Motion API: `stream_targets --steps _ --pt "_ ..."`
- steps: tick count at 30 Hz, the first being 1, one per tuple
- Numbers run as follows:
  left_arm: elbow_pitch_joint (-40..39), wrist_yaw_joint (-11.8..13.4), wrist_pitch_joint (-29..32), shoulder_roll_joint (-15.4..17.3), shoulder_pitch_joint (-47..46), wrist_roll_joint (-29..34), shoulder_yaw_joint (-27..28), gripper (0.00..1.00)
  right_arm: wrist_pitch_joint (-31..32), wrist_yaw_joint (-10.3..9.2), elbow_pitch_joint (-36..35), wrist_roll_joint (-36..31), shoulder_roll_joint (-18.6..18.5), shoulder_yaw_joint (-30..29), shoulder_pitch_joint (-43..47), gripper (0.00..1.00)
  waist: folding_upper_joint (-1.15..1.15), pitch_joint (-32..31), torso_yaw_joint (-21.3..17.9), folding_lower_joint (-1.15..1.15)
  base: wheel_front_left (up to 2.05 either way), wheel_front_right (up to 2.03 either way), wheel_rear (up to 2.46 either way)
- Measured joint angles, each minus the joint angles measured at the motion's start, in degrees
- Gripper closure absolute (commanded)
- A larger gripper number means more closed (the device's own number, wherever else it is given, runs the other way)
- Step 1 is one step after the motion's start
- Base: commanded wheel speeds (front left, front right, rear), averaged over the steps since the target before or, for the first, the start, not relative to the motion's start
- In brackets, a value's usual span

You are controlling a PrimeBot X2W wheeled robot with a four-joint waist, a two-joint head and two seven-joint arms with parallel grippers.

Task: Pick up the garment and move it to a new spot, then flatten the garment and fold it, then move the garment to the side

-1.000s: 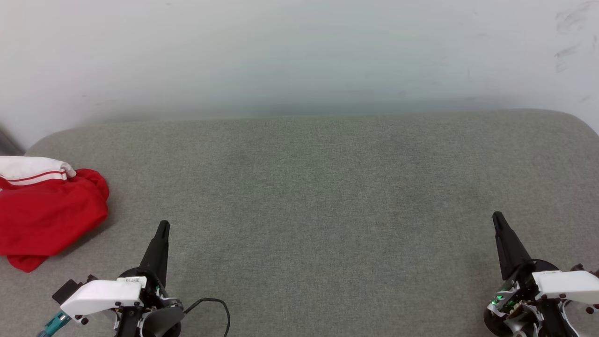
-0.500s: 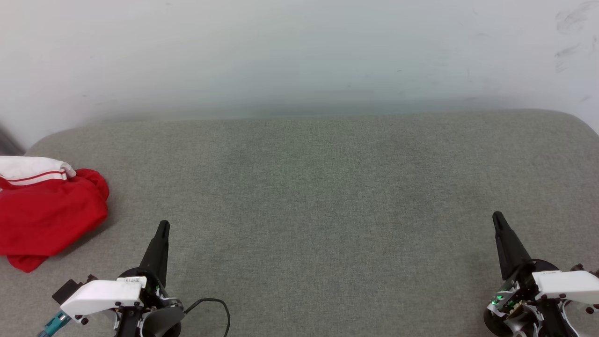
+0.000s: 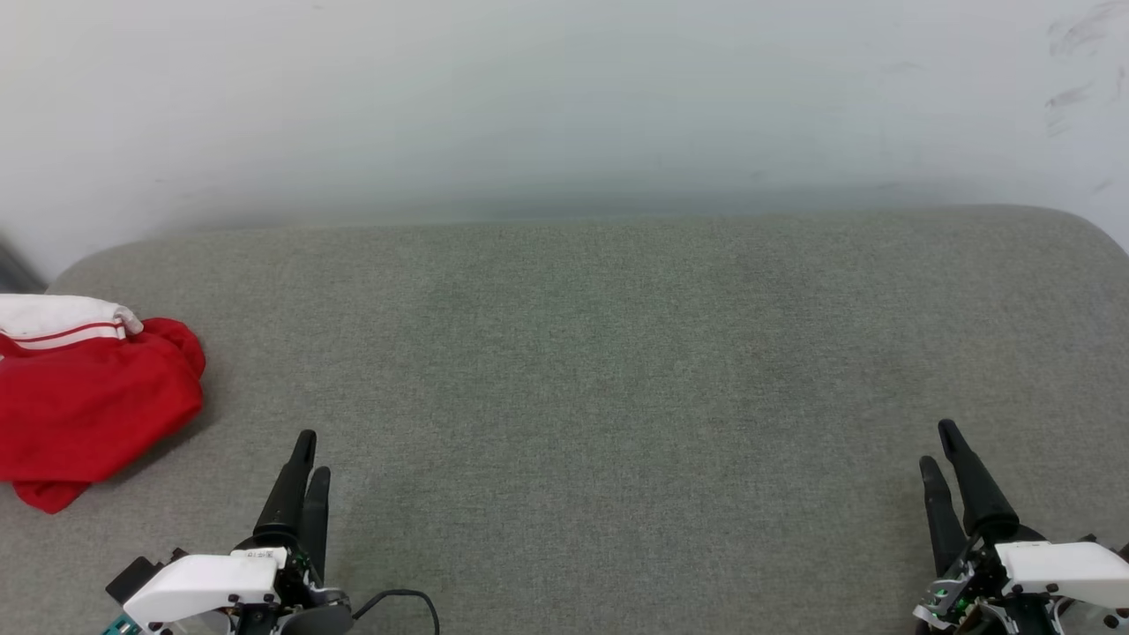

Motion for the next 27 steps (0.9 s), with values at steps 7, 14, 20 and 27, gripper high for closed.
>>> stream_targets --steps 7,14,20,27 --pt "-0.88 0.02 -1.89 0.00 0.00 5.00 1.03 0.00 -1.98 0.00 -1.31 -5.03 0.01 -0.54 0.02 0.00 0.00 0.07 -0.02 0.00 0.00 0.00 0.00" --pt "-4.20 1.98 -3.75 0.01 0.00 13.55 1.38 0.00 -3.66 0.00 -4.12 -12.89 0.03 -1.35 0.08 0.00 0.00 0.17 0.01 0.00 0.00 0.00 0.00" --pt "-6.77 4.01 -5.11 0.02 0.01 21.18 0.05 0.00 -5.04 0.00 -7.13 -20.86 0.03 -1.53 0.16 0.00 0.00 0.24 0.04 0.00 0.00 0.00 0.00" --pt "-8.15 6.89 -6.71 0.02 0.68 31.07 -2.05 0.00 -6.58 0.00 -9.36 -30.15 0.03 -0.40 1.33 0.00 0.00 0.25 0.03 0.00 0.00 0.00 0.00"
